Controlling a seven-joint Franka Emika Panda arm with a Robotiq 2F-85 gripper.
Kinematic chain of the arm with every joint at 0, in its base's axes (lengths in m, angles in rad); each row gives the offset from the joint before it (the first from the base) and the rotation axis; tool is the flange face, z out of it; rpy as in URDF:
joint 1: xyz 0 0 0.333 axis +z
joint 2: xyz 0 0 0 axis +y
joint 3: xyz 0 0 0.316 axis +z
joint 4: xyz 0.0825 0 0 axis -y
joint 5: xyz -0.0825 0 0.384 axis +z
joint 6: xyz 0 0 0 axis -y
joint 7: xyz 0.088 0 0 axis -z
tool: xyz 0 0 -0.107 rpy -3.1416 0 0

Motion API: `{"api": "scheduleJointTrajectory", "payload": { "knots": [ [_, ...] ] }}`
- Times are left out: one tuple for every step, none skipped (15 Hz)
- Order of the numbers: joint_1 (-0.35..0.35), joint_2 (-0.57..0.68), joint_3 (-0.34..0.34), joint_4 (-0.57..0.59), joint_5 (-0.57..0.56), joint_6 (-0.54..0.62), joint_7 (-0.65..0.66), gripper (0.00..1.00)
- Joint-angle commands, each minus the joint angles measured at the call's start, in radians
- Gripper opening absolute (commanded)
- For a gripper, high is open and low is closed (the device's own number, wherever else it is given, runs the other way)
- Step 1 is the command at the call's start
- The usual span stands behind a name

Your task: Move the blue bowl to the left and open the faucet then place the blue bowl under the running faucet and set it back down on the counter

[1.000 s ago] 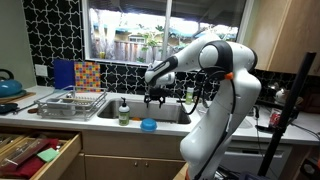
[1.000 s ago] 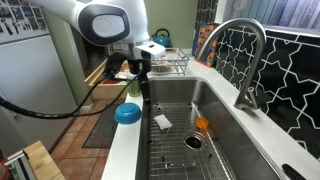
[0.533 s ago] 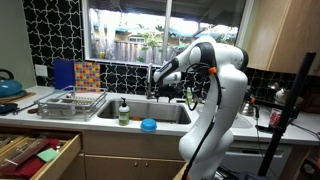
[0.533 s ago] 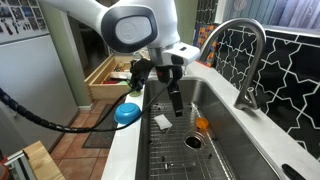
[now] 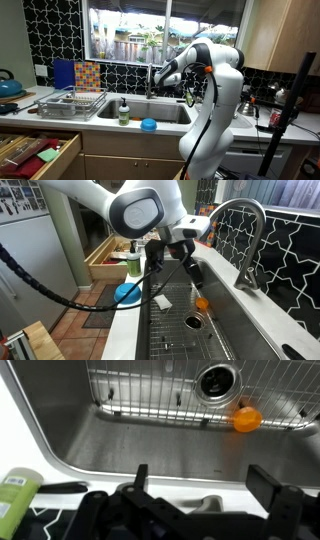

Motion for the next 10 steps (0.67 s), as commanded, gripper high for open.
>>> {"api": "scheduleJointTrajectory", "payload": {
  "knots": [
    [-0.024,0.125,-0.049,0.101,-0.099,0.123,-0.090,1.00],
    [-0.026,0.161,-0.064,0.141,-0.102,0.117,-0.128,1.00],
    [-0.028,0.189,-0.076,0.173,-0.107,0.107,-0.168,1.00],
    [-0.029,0.216,-0.085,0.205,-0.099,0.096,-0.221,1.00],
    [-0.031,0.245,-0.096,0.236,-0.107,0.103,-0.242,1.00],
    [-0.031,0.277,-0.103,0.272,-0.097,0.103,-0.257,1.00],
    [-0.030,0.307,-0.110,0.307,-0.096,0.104,-0.264,1.00],
    [-0.025,0.340,-0.123,0.345,-0.107,0.107,-0.238,1.00],
    [-0.022,0.366,-0.129,0.381,-0.107,0.097,-0.230,1.00],
    [-0.019,0.394,-0.133,0.418,-0.098,0.094,-0.220,1.00]
  ]
}}
